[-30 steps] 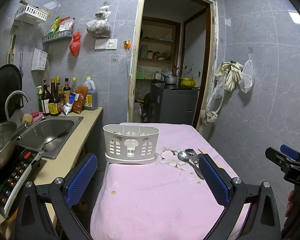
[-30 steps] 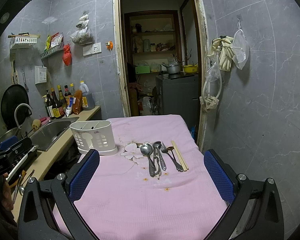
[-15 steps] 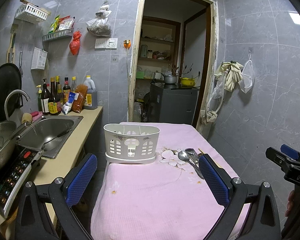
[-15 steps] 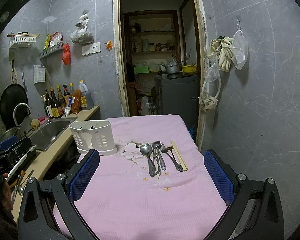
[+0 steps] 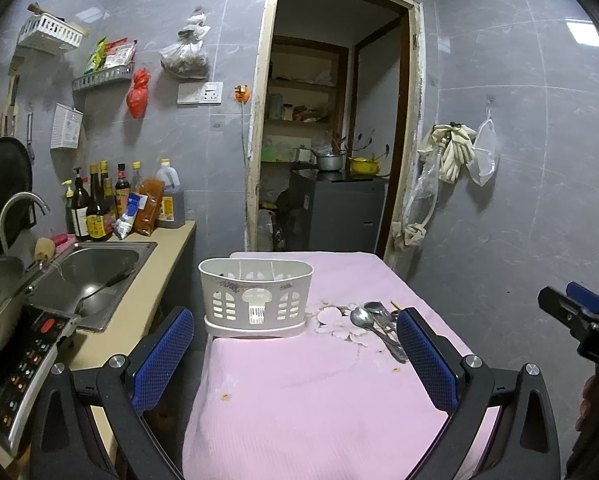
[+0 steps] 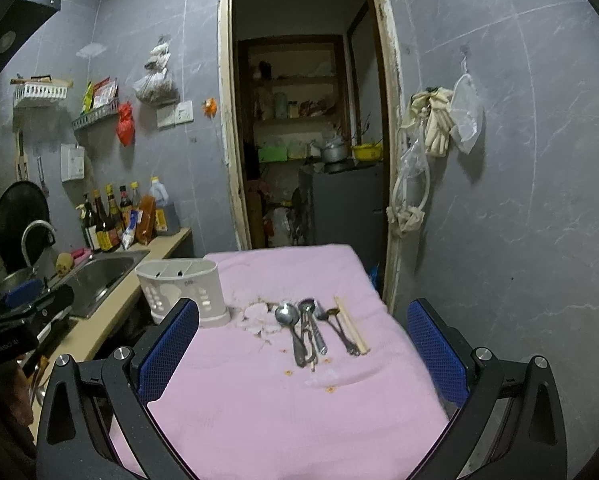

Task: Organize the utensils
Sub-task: 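Lower the right tool onto the wooden chopsticks and close on one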

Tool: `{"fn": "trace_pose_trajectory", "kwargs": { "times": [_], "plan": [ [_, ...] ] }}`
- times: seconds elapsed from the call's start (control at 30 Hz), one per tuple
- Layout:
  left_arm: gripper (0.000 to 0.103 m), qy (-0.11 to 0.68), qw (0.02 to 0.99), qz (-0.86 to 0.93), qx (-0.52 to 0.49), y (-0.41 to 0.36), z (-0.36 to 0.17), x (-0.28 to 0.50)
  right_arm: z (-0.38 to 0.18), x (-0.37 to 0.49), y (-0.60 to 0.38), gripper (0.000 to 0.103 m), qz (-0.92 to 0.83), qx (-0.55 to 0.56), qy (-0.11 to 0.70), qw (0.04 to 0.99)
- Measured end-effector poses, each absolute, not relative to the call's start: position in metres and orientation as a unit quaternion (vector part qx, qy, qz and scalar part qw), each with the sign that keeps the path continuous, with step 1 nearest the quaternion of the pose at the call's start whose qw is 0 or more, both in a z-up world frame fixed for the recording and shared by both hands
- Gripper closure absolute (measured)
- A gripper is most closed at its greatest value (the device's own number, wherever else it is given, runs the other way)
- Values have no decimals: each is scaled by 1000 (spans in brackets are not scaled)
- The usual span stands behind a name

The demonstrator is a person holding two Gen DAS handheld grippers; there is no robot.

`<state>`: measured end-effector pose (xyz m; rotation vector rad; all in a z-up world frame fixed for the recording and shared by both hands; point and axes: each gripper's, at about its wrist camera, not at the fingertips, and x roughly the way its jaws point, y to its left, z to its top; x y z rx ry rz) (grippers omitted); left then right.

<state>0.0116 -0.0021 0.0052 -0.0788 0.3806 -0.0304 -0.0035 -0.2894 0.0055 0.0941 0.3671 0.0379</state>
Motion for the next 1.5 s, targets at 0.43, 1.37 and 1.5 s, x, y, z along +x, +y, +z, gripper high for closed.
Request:
{"fn": "trace_pose_trajectory", "kwargs": {
  "times": [0.43, 1.37, 1.5],
  "plan": [
    [1, 178, 983, -34, -41, -23, 12, 40, 25, 22, -306, 1, 10, 43, 166, 985],
    [1, 263, 964, -6, -47, -114, -61, 235, -63, 270, -395, 1, 78, 30, 265, 961],
    [1, 289, 956, 9, -49, -119, -90, 263, -102, 308, -397, 10, 94, 38, 306, 947]
  ]
}}
